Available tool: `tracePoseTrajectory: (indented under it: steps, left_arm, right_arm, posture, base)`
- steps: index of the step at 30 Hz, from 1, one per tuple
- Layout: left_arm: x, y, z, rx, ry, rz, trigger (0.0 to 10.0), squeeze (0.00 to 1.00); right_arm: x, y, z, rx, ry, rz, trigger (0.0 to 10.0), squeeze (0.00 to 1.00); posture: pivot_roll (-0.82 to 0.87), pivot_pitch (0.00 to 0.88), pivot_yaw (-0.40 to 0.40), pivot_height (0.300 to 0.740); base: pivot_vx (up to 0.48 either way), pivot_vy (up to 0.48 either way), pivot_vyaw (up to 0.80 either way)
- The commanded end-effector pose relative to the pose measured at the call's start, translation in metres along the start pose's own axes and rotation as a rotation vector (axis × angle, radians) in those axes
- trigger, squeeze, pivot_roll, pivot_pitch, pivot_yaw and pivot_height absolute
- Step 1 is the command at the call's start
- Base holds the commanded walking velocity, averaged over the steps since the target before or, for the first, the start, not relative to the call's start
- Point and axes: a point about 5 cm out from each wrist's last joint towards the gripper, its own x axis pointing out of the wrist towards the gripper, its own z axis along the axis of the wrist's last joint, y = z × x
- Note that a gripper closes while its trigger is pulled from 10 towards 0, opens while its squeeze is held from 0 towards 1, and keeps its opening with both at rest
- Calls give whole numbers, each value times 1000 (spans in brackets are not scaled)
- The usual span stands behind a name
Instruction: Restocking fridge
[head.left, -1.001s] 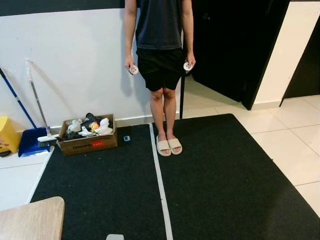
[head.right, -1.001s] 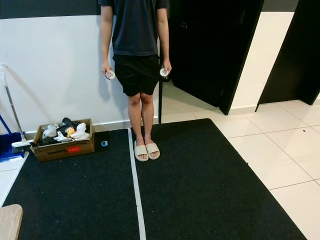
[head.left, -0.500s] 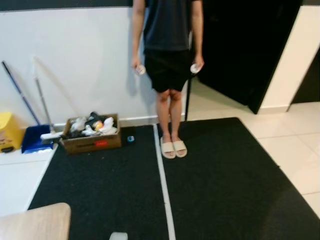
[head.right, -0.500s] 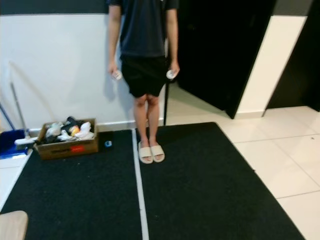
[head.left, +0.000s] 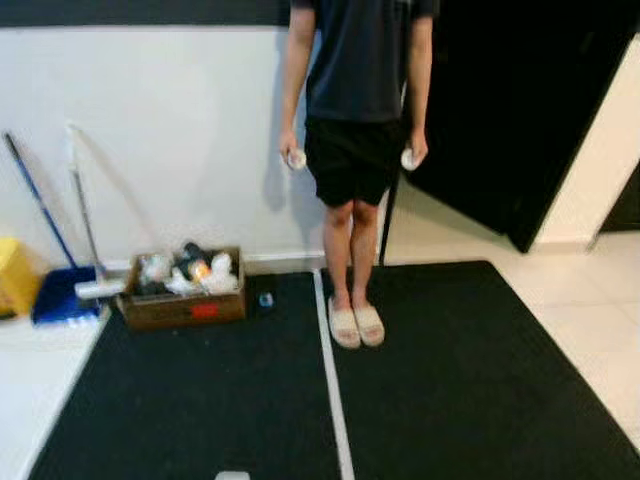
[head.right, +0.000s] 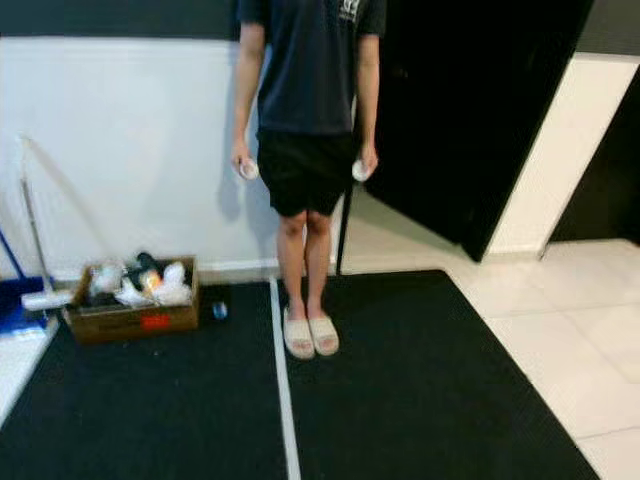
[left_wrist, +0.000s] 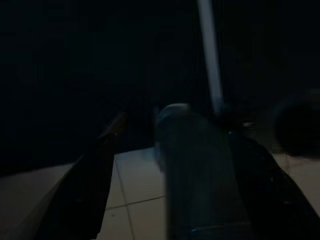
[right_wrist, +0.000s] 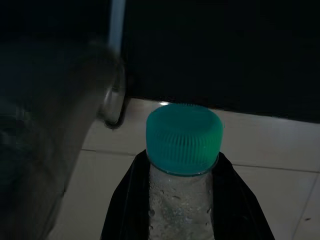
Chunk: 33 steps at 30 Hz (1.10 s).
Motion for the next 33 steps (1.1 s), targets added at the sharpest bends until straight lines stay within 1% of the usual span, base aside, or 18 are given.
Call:
tracePoseTrajectory:
  steps: [1,33]
  left_arm:
    - [-1,5,-3,11,18,9,10000,0]
    - [-1,4,-2,7,15,4,10000,0]
  right_arm:
    - [-2,-7,-3,9,6,-18,10000,0]
    - [-2,-5,-4,37,-5,4,10000,0]
  posture:
    - [-71,0,2,734]
    - [-72,0,5,734]
  base:
    - [304,0,0]
    - [304,0,0]
